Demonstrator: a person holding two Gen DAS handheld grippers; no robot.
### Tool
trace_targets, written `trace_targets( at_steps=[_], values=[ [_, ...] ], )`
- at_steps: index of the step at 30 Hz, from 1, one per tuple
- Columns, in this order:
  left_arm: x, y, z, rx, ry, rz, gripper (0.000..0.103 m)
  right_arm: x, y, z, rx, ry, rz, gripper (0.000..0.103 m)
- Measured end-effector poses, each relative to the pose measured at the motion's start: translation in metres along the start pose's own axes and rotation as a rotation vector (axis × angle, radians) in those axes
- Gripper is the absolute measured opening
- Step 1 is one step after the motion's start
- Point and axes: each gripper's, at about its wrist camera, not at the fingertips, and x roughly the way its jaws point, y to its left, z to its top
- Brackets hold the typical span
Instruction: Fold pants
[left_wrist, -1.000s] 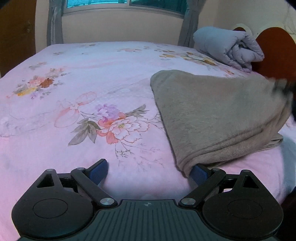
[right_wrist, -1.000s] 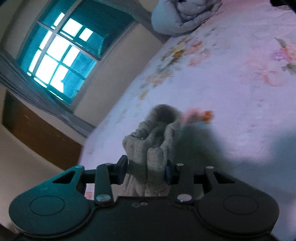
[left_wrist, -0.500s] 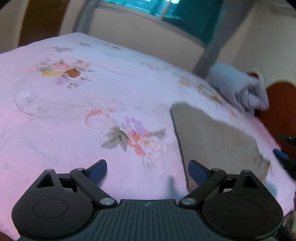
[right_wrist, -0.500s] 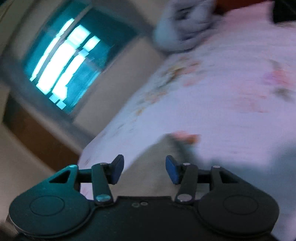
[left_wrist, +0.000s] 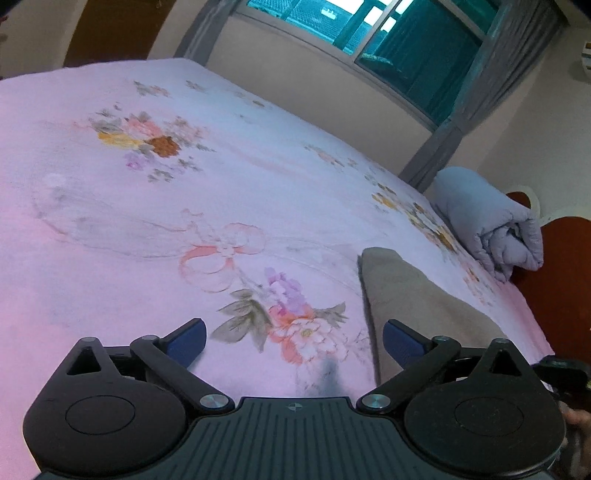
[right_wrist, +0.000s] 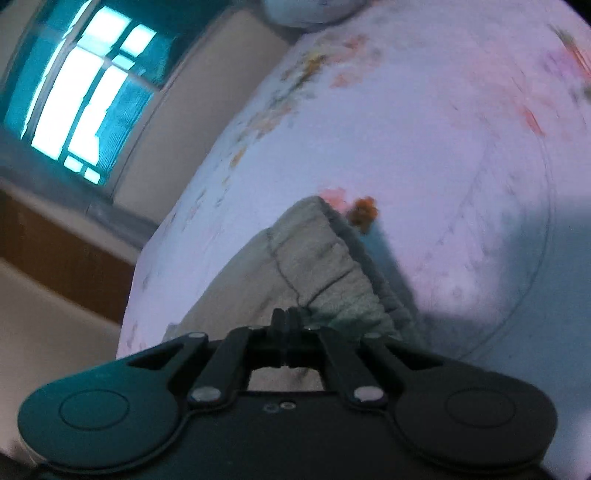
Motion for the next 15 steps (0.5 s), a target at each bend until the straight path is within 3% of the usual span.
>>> trace_targets(
  at_steps=[1, 2, 4, 6, 9, 15],
  values=[
    [0.007, -0.006, 0.004, 0.011, 0.004, -0.013, 0.101, -0.006, 0.003, 0.000, -0.025, -0.011, 0.002, 0.003],
    [0.013, -0.014, 0.007, 0.027, 0.004, -0.032, 0.101, -0.014, 0.007, 0.001, -0.042, -0.039, 0.008, 0.016],
    [0.027, -0.029, 0.013, 0.036, 0.025, -0.080, 0.101, -0.028, 0.007, 0.004, -0.058, -0.104, 0.020, 0.073],
    [0.042, -0.037, 0.016, 0.008, 0.072, -0.154, 0.101, -0.040, -0.002, 0.007, -0.044, -0.160, 0.022, 0.091],
    [0.061, -0.045, 0.010, -0.015, 0.142, -0.215, 0.101, -0.040, -0.025, 0.010, -0.020, -0.135, 0.026, 0.088],
    [0.091, -0.051, -0.007, -0.064, 0.229, -0.276, 0.101, -0.031, -0.074, 0.008, 0.112, 0.038, 0.129, 0.081]
  ],
)
